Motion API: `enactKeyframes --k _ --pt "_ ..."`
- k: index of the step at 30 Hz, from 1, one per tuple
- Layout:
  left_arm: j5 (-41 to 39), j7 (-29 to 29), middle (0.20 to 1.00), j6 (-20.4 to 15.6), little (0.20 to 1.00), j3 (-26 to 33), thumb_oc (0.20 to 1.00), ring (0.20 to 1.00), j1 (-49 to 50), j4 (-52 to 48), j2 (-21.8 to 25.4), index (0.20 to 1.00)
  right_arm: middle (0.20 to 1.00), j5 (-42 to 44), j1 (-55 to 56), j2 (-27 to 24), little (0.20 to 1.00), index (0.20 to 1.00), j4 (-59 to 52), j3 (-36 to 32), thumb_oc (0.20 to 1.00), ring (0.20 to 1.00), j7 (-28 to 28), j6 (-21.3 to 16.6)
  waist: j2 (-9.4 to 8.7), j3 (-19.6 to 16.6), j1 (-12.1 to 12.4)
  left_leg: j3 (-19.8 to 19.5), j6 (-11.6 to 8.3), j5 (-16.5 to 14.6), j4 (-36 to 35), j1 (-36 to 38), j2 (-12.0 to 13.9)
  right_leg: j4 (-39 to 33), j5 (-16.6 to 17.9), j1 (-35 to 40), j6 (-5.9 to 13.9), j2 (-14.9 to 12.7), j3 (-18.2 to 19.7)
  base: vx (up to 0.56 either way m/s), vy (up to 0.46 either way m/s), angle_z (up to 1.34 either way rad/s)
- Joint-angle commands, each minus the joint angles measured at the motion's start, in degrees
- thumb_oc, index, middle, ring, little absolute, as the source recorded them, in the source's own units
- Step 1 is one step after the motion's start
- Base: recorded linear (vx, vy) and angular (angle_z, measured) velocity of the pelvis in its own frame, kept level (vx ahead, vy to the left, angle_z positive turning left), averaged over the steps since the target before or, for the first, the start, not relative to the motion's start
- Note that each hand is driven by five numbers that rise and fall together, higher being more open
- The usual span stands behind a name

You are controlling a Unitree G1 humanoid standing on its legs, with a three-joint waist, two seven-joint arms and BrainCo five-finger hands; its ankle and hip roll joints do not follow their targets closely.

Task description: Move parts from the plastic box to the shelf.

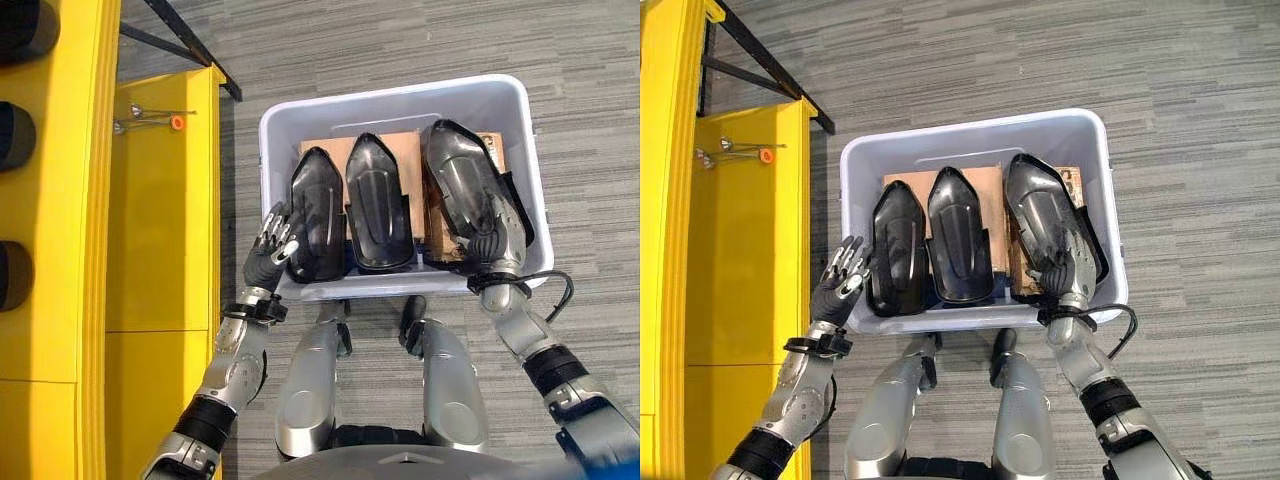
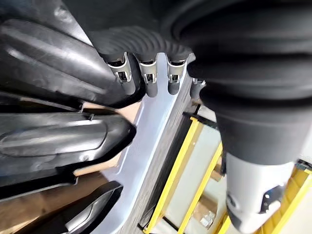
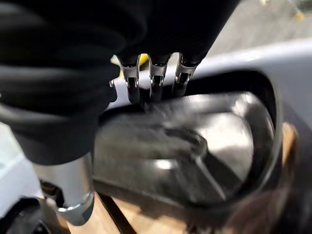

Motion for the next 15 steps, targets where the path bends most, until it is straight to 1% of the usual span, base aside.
enactKeyframes --k 1,3,4,5,6,7,9,10,11,12,15 --pt "1.45 -1.17 1.000 0.41 1.000 0.52 1.000 1.000 -0.76 -3.22 1.58 1.000 1.000 0.87 -4.59 -0.48 1.000 1.000 -0.40 1.10 1.000 1.000 2.75 0.20 -1.21 -1.58 1.54 -0.03 -1.69 -4.81 4.15 1.58 1.34 -3.55 6.77 0.45 3.83 -2.16 -1.54 0.02 -0.069 0.10" --pt "1.49 -0.78 1.000 1.36 1.000 0.54 1.000 1.000 -1.52 -3.34 1.79 1.000 1.000 0.37 -6.32 -0.66 1.000 1.000 1.19 1.85 1.000 1.000 4.61 1.26 -1.21 -1.58 1.92 -0.25 -1.66 -4.81 4.45 1.32 1.30 -3.23 6.78 0.33 3.79 -2.22 -1.84 0.02 -0.051 0.08" --pt "1.20 -0.48 1.000 2.37 1.000 0.37 1.000 1.000 -2.18 -3.41 1.91 1.000 1.000 1.46 -7.71 -0.45 1.000 1.000 2.59 2.75 1.000 1.000 6.78 2.60 -1.27 -1.58 2.25 -0.42 -1.64 -4.86 4.91 0.98 1.28 -2.84 6.73 0.14 3.71 -2.35 -2.10 0.04 -0.069 0.10" --pt "0.05 -0.73 1.000 3.31 1.000 0.33 1.000 1.000 -2.36 -3.35 1.73 1.000 1.000 3.20 -8.10 -0.23 1.000 1.000 3.23 3.23 1.000 1.000 7.78 3.08 -1.29 -1.58 2.46 -0.55 -1.65 -4.83 5.06 0.91 1.29 -2.70 6.77 0.16 3.63 -2.40 -2.28 0.04 -0.066 0.11" --pt "-0.81 -1.22 1.000 4.08 1.000 0.30 1.000 1.000 -2.40 -3.40 1.62 1.000 1.000 5.47 -8.31 0.09 1.000 1.000 3.85 3.61 1.000 1.000 8.05 2.36 -1.27 -1.58 2.64 -0.67 -1.61 -4.85 5.22 0.85 1.27 -2.54 6.77 0.13 3.57 -2.45 -2.35 0.04 -0.063 0.12" --pt "0.25 -1.66 1.000 4.63 1.000 0.09 1.000 1.000 -2.72 -3.53 1.63 1.000 1.000 7.84 -9.26 1.01 1.000 1.000 4.97 4.08 1.000 1.000 9.60 1.49 -1.32 -1.58 3.01 -0.88 -1.54 -4.99 5.61 0.69 1.21 -2.23 6.69 0.09 3.47 -2.61 -2.56 0.04 -0.063 0.16" --pt "0.65 -2.22 1.000 4.90 1.000 -0.44 1.000 1.000 -3.22 -3.36 1.50 1.000 1.000 15.10 -10.35 2.48 1.000 1.000 5.86 4.12 1.000 1.000 11.85 0.28 -1.31 -1.58 3.56 -1.04 -1.48 -5.04 6.19 0.42 1.22 -1.61 6.66 -0.07 3.29 -2.98 -3.02 0.04 -0.045 0.12" --pt "0.34 -2.12 1.000 5.10 1.000 -0.53 1.000 1.000 -3.32 -3.40 1.49 1.000 1.000 16.10 -10.59 2.95 1.000 1.000 6.05 4.04 1.000 1.000 11.89 0.14 -1.31 -1.58 3.69 -1.09 -1.45 -5.10 6.36 0.37 1.20 -1.45 6.59 -0.04 3.22 -3.06 -3.12 0.05 -0.017 0.04" --pt "-0.30 -2.52 1.000 6.50 1.000 -0.70 1.000 1.000 -3.63 -3.36 1.31 1.000 1.000 17.97 -11.28 4.07 1.000 1.000 6.52 3.92 1.000 1.000 10.86 -0.04 -1.27 -1.58 3.90 -1.22 -1.43 -5.16 6.67 0.34 1.23 -0.97 6.49 -0.06 3.13 -3.23 -3.28 0.05 -0.013 0.04" --pt "0.93 -2.83 1.000 6.92 1.000 -1.22 1.000 1.000 -3.83 -3.39 1.11 1.000 1.000 16.02 -11.71 4.84 1.000 1.000 7.00 3.64 1.000 1.000 7.12 -0.76 -1.18 -1.58 3.99 -1.27 -1.46 -5.15 6.89 0.31 1.32 -0.68 6.50 -0.03 3.06 -3.26 -3.36 0.05 -0.010 0.02" --pt "1.31 -3.05 1.000 6.66 1.000 -2.52 1.000 1.000 -3.68 -3.31 0.81 1.000 1.000 15.69 -12.53 5.04 1.000 1.000 6.98 2.35 1.000 1.000 2.75 -1.36 -0.92 -1.58 3.88 -1.22 -1.39 -5.19 6.98 0.38 1.36 -0.35 6.58 -0.21 3.05 -3.39 -3.33 0.02 0.020 0.01"
